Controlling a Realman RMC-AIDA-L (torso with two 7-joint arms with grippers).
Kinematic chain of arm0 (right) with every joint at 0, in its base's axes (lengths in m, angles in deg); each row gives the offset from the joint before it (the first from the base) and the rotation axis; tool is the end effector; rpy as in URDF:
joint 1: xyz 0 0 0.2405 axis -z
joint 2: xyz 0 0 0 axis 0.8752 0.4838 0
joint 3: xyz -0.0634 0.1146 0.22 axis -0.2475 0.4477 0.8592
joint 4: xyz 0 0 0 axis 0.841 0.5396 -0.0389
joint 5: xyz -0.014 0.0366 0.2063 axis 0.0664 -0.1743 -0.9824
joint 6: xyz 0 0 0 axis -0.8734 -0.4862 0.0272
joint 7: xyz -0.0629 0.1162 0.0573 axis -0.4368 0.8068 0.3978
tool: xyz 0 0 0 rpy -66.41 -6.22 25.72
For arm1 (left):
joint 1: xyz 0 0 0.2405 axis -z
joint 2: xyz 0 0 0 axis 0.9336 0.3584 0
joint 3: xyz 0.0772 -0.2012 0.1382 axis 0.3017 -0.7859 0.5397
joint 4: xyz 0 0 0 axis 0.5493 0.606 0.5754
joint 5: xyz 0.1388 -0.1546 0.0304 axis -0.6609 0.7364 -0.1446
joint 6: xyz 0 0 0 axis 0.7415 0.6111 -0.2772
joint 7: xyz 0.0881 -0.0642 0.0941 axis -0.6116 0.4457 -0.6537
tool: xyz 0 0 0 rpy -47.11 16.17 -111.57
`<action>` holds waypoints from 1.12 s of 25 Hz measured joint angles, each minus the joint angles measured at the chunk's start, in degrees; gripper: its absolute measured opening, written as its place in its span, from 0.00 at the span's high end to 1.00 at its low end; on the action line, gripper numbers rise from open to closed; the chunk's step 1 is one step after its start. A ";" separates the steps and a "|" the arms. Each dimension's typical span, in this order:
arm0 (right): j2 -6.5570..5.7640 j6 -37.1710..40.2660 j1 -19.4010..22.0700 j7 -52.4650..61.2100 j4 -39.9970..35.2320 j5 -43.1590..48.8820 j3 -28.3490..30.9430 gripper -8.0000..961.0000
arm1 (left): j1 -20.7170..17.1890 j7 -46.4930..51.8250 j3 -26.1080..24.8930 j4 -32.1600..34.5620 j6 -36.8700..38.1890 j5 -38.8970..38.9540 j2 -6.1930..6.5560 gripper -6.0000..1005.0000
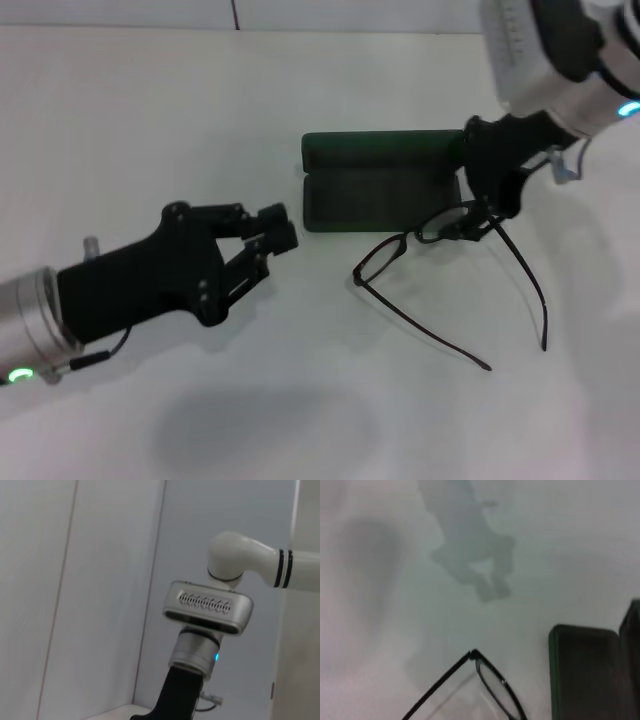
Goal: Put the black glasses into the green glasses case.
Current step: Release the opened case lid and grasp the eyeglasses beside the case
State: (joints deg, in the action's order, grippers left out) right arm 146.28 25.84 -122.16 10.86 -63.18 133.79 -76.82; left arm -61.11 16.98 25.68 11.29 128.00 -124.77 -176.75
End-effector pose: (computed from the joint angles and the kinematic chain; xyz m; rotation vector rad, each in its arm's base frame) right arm 0.1098 0.4178 -0.0343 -3.0375 -0.3226 -0.4629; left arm -0.2629 0.2430 -0.0032 -2.5121 -0.4182 -1.1826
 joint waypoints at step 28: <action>0.68 -9.34 -8.88 5.05 7.66 -7.74 -24.91 0.47 | 4.29 -7.31 -2.75 -15.94 4.47 0.47 -0.22 0.85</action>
State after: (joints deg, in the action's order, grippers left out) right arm 146.96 16.50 -131.04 15.92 -55.53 126.05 -101.73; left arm -56.82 9.67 22.93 -4.65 132.46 -124.30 -176.96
